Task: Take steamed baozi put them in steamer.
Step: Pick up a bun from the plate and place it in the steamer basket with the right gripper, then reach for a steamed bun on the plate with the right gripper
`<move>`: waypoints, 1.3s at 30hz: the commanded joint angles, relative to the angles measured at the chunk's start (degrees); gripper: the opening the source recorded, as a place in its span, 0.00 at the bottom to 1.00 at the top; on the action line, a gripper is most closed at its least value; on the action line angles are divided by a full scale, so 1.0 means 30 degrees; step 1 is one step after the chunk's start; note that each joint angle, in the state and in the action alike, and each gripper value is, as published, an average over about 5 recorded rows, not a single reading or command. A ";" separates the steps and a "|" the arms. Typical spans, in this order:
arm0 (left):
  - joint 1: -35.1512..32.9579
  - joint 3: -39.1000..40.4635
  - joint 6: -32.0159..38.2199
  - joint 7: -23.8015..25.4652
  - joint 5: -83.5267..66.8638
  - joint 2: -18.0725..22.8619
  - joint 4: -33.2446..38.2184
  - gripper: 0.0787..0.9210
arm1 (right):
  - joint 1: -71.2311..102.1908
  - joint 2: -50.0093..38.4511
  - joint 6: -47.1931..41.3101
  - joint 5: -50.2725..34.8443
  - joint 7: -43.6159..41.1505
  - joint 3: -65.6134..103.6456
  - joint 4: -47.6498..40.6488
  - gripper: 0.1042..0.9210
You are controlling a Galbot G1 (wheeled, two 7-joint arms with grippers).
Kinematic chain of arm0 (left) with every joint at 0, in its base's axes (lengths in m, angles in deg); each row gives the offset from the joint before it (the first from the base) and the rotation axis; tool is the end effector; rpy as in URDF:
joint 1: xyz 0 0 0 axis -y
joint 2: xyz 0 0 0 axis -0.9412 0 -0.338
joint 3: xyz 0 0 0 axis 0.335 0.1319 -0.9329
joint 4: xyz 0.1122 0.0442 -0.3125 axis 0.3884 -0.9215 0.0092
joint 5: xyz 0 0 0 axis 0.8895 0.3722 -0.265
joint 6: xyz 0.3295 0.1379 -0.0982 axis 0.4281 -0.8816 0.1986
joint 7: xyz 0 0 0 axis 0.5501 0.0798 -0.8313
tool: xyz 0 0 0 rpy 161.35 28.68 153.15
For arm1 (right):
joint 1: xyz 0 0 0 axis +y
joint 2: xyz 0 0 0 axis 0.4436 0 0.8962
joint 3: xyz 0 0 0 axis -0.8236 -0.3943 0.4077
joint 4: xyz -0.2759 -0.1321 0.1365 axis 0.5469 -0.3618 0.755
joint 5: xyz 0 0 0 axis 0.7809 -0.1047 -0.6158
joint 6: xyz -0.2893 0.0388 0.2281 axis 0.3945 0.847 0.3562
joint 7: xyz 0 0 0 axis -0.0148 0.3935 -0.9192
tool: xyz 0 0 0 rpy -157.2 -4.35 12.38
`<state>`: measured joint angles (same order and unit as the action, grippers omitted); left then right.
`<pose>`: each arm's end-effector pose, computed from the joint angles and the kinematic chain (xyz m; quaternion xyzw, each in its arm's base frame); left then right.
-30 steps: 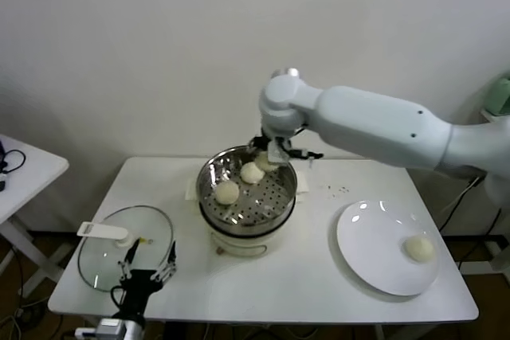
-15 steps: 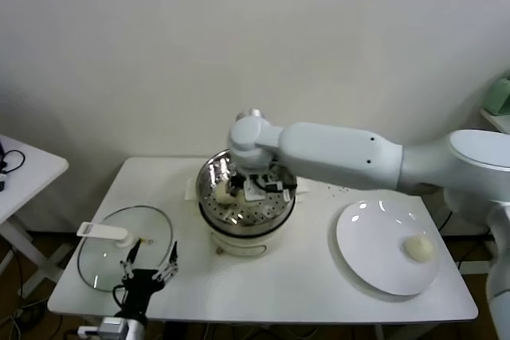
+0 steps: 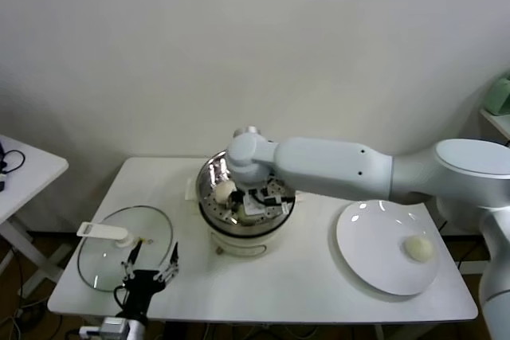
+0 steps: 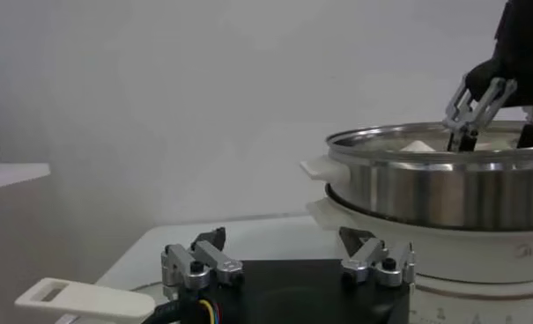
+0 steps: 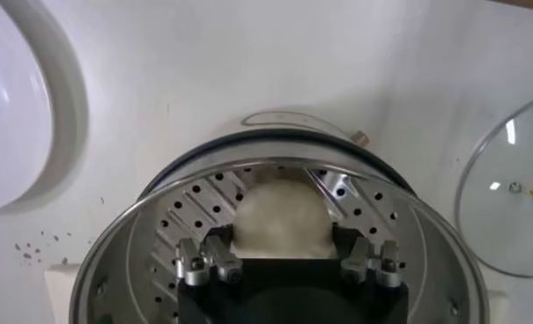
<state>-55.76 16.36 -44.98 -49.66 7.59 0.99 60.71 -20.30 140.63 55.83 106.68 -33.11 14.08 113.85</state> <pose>0.1674 0.0518 -0.3418 -0.0005 -0.9963 -0.0395 0.0763 0.4611 0.2415 -0.1072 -0.6083 -0.0371 -0.7913 0.0496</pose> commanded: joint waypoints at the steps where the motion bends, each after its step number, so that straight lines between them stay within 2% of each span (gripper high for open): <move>1: 0.0003 0.0032 -0.0008 0.0003 0.0023 0.0034 -0.0016 0.88 | 0.0234 0.0130 0.0091 0.0084 0.0040 -0.0107 -0.0074 0.79; 7: 0.0021 0.0070 -0.0023 0.0001 0.0028 0.0052 -0.0024 0.88 | 0.0298 0.0132 0.0340 0.0466 0.0209 -0.0020 -0.0103 0.78; 14: 0.0046 0.0089 -0.0019 0.0002 0.0022 0.0064 -0.0069 0.88 | 0.0445 -0.0030 0.0709 0.1032 0.0268 0.0143 0.0088 0.87; 18: 0.0060 0.0093 -0.0018 0.0002 0.0021 0.0064 -0.0084 0.88 | 0.0398 -0.0139 0.0717 0.1182 0.0272 0.0314 0.0289 0.88; 31: 0.0082 0.0233 -0.0062 -0.0004 0.0071 0.0018 -0.0021 0.88 | -0.1757 -0.1188 0.1002 -0.0788 -0.0302 0.1039 0.1069 0.88; 35: 0.0135 0.0286 -0.0076 -0.0006 0.0102 -0.0012 -0.0027 0.88 | -0.3039 -0.2496 -0.0245 -0.2245 -0.0264 0.1348 0.1260 0.88; 39: 0.0354 0.0370 -0.0198 -0.0042 0.0126 -0.0061 -0.0005 0.88 | -0.4906 -0.4786 -0.4014 -0.5735 0.0030 -0.0070 0.1265 0.88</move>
<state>-55.11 17.31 -45.33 -49.73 7.94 1.01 60.60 -25.67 135.92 56.68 103.47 -33.53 16.91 116.85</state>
